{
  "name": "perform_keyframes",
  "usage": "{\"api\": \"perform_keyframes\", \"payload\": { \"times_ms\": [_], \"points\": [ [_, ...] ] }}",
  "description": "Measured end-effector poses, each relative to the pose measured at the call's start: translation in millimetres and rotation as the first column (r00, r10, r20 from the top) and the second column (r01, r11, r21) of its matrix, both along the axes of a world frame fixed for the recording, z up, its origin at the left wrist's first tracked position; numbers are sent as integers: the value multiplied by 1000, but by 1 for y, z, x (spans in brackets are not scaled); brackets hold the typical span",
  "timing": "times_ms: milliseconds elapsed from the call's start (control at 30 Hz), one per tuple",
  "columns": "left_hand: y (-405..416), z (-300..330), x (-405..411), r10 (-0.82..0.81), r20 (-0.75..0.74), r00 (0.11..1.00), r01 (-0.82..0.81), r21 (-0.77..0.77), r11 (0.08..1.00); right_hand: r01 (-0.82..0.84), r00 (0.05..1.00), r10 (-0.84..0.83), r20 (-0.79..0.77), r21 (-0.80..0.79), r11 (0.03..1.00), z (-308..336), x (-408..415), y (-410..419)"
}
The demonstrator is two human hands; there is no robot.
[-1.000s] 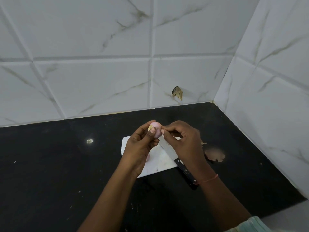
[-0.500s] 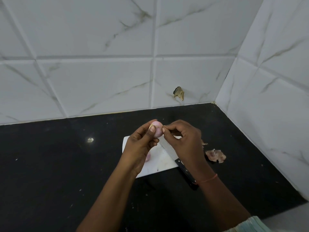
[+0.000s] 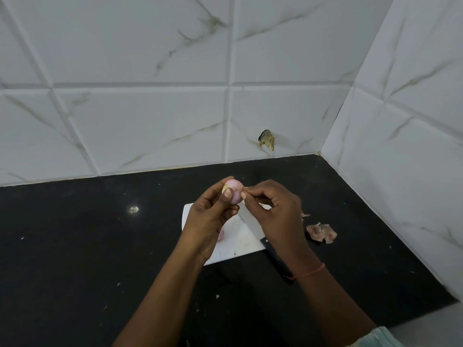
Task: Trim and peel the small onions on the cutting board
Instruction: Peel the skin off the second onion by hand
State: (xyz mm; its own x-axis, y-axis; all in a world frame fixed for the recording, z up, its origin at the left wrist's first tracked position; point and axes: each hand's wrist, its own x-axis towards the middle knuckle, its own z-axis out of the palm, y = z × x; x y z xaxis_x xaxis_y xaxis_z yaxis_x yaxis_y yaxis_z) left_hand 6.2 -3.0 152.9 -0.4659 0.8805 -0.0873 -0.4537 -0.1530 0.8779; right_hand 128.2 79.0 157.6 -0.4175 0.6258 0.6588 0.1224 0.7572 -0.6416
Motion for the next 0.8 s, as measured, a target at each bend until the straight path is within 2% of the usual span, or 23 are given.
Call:
{"api": "perform_keyframes", "payload": {
  "times_ms": [567,800],
  "points": [
    [-1,0,-4,36,-168,985,-36,1,999,-11,1000,10,-8,-73,997,4,-1,-1],
    [-2,-1,-2,22,-142,990,-23,-1,1000,55,998,-57,-17,-100,993,2,-3,-3]
  ]
}}
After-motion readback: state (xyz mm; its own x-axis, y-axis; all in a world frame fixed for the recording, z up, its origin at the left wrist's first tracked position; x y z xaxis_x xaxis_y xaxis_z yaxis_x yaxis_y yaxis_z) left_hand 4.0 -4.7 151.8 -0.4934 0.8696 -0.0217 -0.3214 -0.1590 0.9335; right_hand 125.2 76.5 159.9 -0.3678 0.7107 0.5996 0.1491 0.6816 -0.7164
